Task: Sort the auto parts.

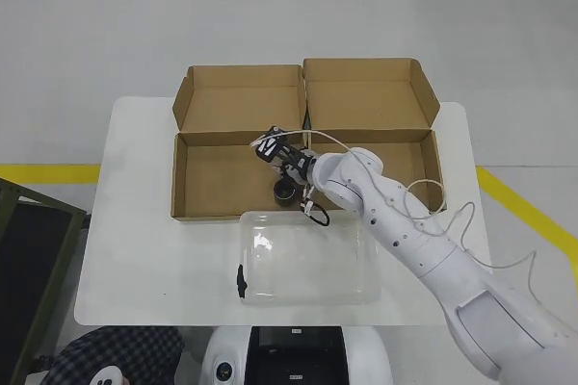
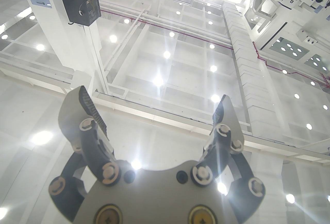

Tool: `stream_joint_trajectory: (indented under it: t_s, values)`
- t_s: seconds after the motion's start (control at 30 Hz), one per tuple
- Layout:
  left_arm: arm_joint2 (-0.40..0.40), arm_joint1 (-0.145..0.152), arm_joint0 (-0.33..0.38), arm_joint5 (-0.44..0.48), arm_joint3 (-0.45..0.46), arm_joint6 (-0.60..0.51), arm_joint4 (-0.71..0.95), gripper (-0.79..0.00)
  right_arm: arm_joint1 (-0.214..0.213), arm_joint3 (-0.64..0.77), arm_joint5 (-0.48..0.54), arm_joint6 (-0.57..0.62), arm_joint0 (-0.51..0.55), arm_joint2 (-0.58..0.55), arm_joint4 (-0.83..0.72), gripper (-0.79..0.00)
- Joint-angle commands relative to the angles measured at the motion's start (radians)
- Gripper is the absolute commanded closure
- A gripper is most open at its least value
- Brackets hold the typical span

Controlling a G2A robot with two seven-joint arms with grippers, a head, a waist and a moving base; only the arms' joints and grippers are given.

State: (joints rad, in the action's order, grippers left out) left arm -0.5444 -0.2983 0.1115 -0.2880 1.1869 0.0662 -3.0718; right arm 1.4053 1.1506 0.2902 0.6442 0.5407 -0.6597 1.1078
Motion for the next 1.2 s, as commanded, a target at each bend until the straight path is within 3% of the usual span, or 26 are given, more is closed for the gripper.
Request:
stream_joint_trajectory:
  t_s: [0.0,0.3,0.53,0.77,1.17]
  values:
    - [0.0,0.0,0.0,0.0,0.0,0.0,0.0,-0.785,0.002,-0.001,0.003,0.002,0.001,-0.004,0.003,-0.299]
    - [0.0,0.0,0.0,0.0,0.0,0.0,0.0,-0.785,-0.002,0.044,0.024,-0.006,0.019,-0.042,0.018,-0.314]
    - [0.0,0.0,0.0,0.0,0.0,0.0,0.0,-0.785,-0.03,0.209,0.057,-0.006,0.088,-0.112,0.06,-0.339]
    - [0.0,0.0,0.0,0.0,0.0,0.0,0.0,-0.785,-0.074,0.432,0.122,-0.037,0.224,-0.219,0.112,-0.342]
    - [0.0,0.0,0.0,0.0,0.0,0.0,0.0,-0.785,-0.152,0.742,0.203,-0.294,0.558,-0.462,0.313,-0.366]
